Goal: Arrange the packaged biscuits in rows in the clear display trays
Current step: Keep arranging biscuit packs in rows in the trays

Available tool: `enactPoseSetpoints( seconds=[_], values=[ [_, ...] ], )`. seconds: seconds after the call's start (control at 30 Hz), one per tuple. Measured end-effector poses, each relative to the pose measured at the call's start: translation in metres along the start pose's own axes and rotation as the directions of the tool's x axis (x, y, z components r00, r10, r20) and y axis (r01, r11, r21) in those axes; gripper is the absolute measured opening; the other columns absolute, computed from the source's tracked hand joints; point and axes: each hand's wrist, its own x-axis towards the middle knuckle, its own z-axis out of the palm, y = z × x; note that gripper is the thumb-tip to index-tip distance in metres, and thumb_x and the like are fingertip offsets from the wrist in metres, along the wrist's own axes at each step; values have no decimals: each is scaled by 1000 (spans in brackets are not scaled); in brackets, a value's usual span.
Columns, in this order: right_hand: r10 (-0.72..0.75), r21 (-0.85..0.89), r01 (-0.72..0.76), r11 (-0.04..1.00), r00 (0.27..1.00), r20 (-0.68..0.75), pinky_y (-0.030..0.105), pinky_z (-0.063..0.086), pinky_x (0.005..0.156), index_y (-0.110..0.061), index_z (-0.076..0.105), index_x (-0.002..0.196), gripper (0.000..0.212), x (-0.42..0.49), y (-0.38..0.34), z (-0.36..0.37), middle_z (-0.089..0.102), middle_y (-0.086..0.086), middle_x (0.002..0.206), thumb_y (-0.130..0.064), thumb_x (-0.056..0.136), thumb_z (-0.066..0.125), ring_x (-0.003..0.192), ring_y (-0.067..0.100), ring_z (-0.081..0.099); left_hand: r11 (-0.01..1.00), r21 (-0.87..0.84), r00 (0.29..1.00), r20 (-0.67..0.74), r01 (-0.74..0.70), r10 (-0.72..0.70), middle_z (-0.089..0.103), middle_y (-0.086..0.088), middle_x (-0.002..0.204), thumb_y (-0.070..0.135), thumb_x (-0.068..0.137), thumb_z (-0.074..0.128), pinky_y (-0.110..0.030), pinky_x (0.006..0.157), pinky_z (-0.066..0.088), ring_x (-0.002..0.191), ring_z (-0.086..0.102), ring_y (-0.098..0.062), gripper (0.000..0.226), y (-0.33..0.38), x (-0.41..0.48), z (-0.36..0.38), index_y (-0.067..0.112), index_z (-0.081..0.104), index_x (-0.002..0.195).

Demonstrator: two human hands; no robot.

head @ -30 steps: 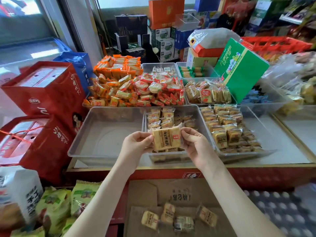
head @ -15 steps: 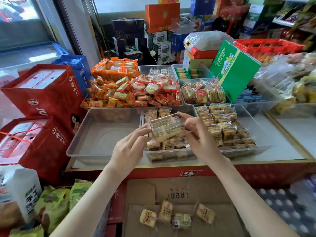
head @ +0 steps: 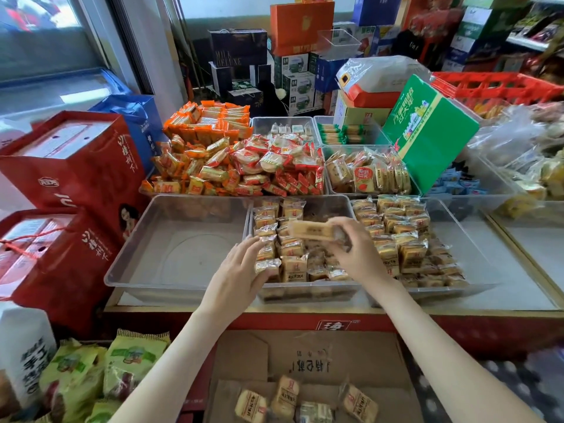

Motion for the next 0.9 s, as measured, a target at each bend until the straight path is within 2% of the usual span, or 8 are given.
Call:
enactPoseSetpoints(
  seconds=[0.1,0.2,0.27,0.33,0.47,0.63,0.73,0.9],
  values=[
    [221,-107,-213,971,972,80,30,47,85,-6,60,116,31,25,45,3,61,6,110,-9,87,69,100,23,57,990,85,980,157,114,-126,42,-13,151,66,97,18,-53,116,27,144,32,-30,73,-14,9,26,15,42,143],
    [290,-214,-253,943,943,162,22,35,92,-7,58,125,35,54,90,22,57,10,122,-1,91,60,116,26,50,973,152,949,239,172,-206,14,-3,162,75,88,1,-41,122,-3,150,-1,-17,91,-21,18,59,19,26,155],
    [318,-241,-264,934,922,222,24,37,92,-9,55,128,38,73,115,43,54,9,128,3,92,54,118,26,50,966,164,929,281,199,-239,3,2,163,79,83,-11,-35,120,-13,149,-13,-12,96,-25,18,81,23,17,156],
    [318,-243,-254,936,905,281,32,41,96,-9,52,130,39,92,135,66,51,9,131,2,93,50,119,27,49,955,197,906,322,220,-275,1,3,163,78,86,-7,-35,120,-12,148,-17,-9,89,-33,13,101,26,13,156],
    [331,-212,-274,938,891,310,37,37,106,-8,43,138,46,119,163,106,41,10,140,5,95,45,128,27,43,930,306,904,306,203,-298,26,-5,159,62,101,16,-42,115,9,149,11,-18,67,-42,2,121,21,29,152],
    [390,-413,-296,862,905,167,40,33,112,-8,24,144,59,134,177,116,25,15,150,-6,93,54,137,30,24,919,346,915,275,190,-293,24,-6,160,61,102,13,-42,116,5,150,8,-17,66,-44,5,126,20,21,153],
    [381,-357,-306,882,910,160,42,30,112,-7,22,146,62,124,169,105,28,15,150,-24,97,56,137,32,26,910,330,907,249,249,-339,19,-7,162,59,102,12,-43,118,3,150,8,-20,65,-38,3,126,22,18,155],
    [184,-355,-48,934,915,360,43,32,111,-19,22,150,65,104,156,88,23,12,154,-3,95,51,141,29,21,910,322,910,233,261,-344,9,-8,163,56,103,13,-49,118,2,150,4,-28,62,-14,-4,127,26,6,157]
  ],
)
